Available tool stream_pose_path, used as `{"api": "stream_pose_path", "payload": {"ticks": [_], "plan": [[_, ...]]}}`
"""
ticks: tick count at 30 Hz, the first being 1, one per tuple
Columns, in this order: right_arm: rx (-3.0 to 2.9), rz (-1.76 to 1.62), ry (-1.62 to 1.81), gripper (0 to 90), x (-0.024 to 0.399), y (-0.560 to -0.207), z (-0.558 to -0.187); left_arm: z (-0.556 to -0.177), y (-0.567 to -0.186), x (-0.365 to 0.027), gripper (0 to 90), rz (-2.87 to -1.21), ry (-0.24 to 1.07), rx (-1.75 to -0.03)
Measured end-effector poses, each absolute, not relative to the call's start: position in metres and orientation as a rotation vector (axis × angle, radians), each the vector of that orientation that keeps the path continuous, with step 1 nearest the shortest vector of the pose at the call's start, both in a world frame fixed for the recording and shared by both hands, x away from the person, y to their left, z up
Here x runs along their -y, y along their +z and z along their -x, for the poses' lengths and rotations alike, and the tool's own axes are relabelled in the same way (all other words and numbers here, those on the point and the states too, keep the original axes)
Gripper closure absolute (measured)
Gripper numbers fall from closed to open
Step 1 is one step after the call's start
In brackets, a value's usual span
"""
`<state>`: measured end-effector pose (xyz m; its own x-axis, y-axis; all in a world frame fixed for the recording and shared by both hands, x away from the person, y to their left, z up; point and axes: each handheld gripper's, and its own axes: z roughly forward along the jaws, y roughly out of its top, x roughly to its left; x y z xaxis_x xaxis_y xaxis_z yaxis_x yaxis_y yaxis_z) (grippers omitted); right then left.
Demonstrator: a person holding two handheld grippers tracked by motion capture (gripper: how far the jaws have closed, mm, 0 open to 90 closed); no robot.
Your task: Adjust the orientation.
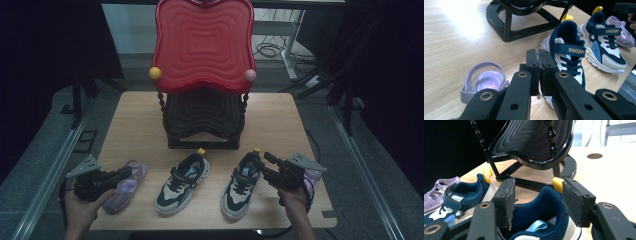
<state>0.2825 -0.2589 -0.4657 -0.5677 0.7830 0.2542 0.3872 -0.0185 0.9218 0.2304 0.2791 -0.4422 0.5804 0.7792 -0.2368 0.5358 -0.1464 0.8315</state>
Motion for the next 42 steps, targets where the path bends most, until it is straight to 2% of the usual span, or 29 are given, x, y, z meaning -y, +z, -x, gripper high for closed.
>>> {"api": "stream_pose_path", "payload": {"ticks": [10,22,33,42], "plan": [[-1.954,-1.232,1.600,44.9,0.254,-0.470,-0.283,-0.226,-0.445,-0.282,89.5,-1.868,0.278,-1.090],[-1.970,-1.232,1.578,44.4,0.250,-0.471,-0.284,-0.218,-0.473,-0.275,89.4,-1.969,0.208,-1.124],[-1.986,-1.242,1.563,44.3,0.246,-0.472,-0.284,-0.210,-0.497,-0.287,88.9,-2.078,0.155,-1.190],[-1.981,-1.260,1.557,44.4,0.247,-0.473,-0.284,-0.204,-0.509,-0.289,88.6,-2.105,0.142,-1.222]]}}
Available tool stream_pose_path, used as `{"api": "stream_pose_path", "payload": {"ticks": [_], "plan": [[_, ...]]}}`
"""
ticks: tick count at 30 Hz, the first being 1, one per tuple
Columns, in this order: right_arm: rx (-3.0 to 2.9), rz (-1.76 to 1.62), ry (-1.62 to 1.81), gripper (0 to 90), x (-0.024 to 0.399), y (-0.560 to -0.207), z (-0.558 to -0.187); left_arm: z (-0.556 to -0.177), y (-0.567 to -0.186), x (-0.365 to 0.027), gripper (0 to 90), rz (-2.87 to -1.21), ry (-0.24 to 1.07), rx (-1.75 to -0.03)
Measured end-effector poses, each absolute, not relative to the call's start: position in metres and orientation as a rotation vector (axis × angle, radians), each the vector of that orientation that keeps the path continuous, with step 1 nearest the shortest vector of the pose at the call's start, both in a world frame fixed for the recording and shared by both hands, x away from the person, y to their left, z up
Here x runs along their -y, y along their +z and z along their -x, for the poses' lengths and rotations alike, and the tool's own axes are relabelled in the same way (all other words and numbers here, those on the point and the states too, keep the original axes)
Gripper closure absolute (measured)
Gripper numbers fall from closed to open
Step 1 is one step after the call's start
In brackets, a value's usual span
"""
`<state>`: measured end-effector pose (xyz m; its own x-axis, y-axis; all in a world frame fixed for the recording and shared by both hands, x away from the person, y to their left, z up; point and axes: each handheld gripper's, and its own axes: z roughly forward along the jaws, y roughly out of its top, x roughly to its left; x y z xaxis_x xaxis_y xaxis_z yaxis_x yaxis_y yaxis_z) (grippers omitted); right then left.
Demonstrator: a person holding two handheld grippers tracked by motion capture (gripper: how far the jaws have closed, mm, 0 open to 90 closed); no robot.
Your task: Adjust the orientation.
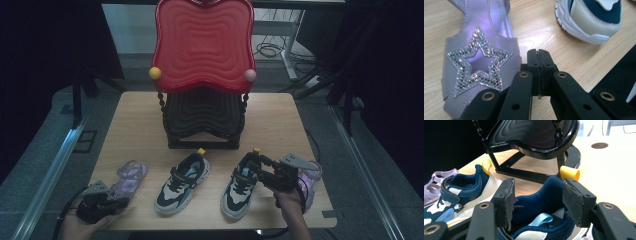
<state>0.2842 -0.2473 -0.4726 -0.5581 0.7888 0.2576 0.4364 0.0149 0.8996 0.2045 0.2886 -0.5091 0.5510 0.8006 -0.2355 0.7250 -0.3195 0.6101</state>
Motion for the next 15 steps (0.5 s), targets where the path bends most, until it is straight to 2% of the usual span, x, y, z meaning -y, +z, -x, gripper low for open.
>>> {"api": "stream_pose_path", "payload": {"ticks": [15], "plan": [[-1.981,-1.271,1.558,44.2,0.2487,-0.4743,-0.2846,-0.2042,-0.5156,-0.2848,89.6,-2.149,0.157,-1.242]]}}
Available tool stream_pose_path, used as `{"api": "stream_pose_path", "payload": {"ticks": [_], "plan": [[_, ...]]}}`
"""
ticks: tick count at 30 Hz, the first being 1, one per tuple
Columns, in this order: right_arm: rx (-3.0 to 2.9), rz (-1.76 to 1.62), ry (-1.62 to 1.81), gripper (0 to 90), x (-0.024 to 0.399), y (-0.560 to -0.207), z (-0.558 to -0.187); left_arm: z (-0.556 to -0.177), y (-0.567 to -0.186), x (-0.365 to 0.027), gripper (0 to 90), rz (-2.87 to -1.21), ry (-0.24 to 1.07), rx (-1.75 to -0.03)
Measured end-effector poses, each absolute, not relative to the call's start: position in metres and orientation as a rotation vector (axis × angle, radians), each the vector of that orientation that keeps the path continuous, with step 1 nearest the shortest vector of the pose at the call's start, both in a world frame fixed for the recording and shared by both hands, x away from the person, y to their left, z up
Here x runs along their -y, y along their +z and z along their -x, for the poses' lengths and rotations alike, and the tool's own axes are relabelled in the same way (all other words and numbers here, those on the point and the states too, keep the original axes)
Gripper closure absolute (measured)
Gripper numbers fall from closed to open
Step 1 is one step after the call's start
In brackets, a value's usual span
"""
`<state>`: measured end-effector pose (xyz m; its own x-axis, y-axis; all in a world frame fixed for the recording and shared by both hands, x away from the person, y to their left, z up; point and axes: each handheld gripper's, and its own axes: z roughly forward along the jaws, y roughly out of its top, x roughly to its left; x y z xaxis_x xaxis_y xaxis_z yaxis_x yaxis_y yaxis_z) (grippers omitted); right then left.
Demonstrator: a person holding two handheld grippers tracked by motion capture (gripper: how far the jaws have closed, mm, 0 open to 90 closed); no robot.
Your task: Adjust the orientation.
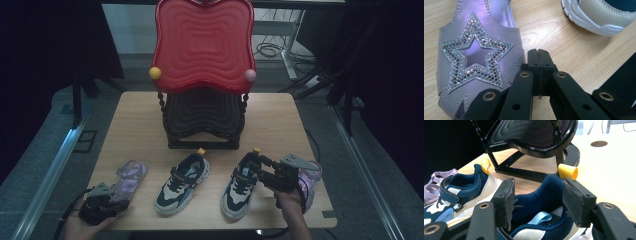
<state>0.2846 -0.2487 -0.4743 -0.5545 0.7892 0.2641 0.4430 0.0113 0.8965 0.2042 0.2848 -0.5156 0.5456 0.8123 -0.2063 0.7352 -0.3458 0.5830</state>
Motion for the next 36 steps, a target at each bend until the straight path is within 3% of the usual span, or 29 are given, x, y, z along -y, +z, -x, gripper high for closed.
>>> {"api": "stream_pose_path", "payload": {"ticks": [36], "plan": [[-1.959,-1.252,1.557,44.0,0.248,-0.475,-0.282,-0.207,-0.524,-0.320,89.1,-2.139,0.160,-1.366]]}}
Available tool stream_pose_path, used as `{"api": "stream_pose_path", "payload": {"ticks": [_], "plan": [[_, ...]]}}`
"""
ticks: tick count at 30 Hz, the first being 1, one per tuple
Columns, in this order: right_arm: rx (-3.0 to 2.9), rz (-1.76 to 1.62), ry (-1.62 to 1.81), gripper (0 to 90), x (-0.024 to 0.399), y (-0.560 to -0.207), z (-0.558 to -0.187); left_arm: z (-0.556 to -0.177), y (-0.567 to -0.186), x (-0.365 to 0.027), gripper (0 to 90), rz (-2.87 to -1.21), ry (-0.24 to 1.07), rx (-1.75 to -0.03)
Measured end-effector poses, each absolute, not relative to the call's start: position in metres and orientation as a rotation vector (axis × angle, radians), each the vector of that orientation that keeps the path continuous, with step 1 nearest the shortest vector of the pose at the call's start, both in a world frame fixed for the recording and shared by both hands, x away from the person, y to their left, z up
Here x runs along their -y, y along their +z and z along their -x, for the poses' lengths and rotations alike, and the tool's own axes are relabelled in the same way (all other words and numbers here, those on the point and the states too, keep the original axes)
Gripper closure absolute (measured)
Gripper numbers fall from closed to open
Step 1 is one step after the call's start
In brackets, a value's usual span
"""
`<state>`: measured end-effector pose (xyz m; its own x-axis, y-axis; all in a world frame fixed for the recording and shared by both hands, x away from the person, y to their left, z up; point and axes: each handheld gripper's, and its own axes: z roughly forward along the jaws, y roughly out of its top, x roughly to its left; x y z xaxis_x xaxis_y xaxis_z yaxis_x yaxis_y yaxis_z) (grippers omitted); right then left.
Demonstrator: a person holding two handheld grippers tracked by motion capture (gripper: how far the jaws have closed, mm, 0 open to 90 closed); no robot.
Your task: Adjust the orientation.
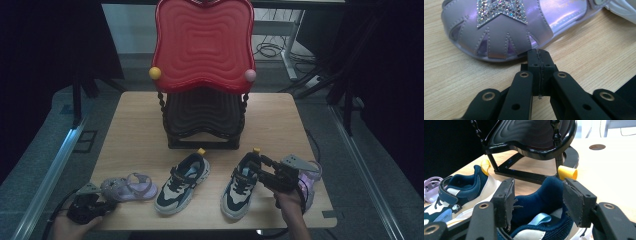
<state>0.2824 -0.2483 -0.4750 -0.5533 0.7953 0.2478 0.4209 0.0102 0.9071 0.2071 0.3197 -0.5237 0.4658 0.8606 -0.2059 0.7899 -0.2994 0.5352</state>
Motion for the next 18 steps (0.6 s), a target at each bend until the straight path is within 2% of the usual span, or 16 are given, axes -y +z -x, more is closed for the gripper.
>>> {"api": "stream_pose_path", "payload": {"ticks": [18], "plan": [[-1.953,-1.276,1.550,44.1,0.249,-0.478,-0.283,-0.219,-0.523,-0.335,89.0,-2.098,0.174,-1.426]]}}
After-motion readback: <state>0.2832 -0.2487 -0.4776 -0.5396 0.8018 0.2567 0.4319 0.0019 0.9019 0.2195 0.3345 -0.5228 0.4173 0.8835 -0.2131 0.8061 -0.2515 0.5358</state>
